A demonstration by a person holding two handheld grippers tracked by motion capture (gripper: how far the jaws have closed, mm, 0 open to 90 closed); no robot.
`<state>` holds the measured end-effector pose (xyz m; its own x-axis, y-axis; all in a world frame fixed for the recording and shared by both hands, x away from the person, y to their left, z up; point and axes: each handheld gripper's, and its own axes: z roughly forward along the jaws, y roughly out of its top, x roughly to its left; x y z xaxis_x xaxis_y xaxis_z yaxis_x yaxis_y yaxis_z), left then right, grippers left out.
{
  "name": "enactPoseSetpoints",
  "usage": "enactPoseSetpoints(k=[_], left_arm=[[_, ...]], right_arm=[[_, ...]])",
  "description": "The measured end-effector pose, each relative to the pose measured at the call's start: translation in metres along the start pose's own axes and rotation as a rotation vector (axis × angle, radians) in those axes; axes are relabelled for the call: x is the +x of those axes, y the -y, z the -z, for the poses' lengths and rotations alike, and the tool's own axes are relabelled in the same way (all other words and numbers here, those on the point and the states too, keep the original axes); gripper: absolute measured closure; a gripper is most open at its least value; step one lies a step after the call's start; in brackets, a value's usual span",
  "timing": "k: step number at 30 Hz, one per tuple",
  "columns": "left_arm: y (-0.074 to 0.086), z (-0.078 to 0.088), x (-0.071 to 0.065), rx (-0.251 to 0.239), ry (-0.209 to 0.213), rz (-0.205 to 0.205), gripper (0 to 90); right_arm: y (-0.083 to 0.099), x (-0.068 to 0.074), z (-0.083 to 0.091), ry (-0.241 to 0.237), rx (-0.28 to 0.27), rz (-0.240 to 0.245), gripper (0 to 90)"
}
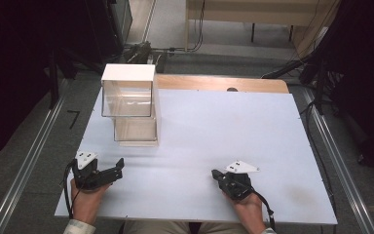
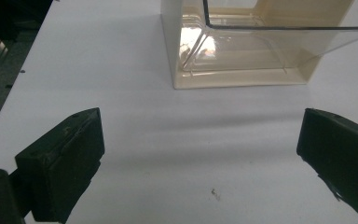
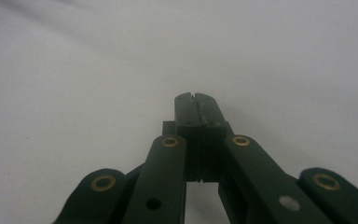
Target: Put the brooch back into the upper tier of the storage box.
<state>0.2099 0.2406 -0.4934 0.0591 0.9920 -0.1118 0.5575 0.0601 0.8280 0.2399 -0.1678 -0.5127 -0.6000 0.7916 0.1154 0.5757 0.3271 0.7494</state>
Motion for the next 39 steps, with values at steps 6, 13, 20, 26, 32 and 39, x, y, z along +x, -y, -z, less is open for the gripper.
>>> enactPoseSetpoints(k=[6,13,20,26,32,39], left_arm=[[0.0,0.0,0.0,0.004,0.002,-0.001,1.7],[0.0,0.0,0.0,0.003,0.0,0.002,1.7],[0.0,0.0,0.0,0.004,-0.003,0.002,1.7],[0.0,0.0,0.001,0.008,-0.007,0.006,1.7],[0.0,0.0,0.001,0.009,-0.008,0.005,1.7],[0.0,0.001,0.002,0.009,-0.008,0.01,1.7]], right_arm=[[-0.003,0.001,0.003,0.011,-0.004,0.013,87.4],[-0.01,0.001,0.008,0.018,-0.008,0.001,87.5],[-0.018,0.003,0.012,0.019,-0.017,0.001,87.5],[-0.025,0.007,0.016,0.011,-0.037,0.014,87.5],[-0.033,0.011,0.019,-0.003,-0.049,0.022,87.5],[-0.043,0.012,0.021,-0.015,-0.058,0.015,87.5]])
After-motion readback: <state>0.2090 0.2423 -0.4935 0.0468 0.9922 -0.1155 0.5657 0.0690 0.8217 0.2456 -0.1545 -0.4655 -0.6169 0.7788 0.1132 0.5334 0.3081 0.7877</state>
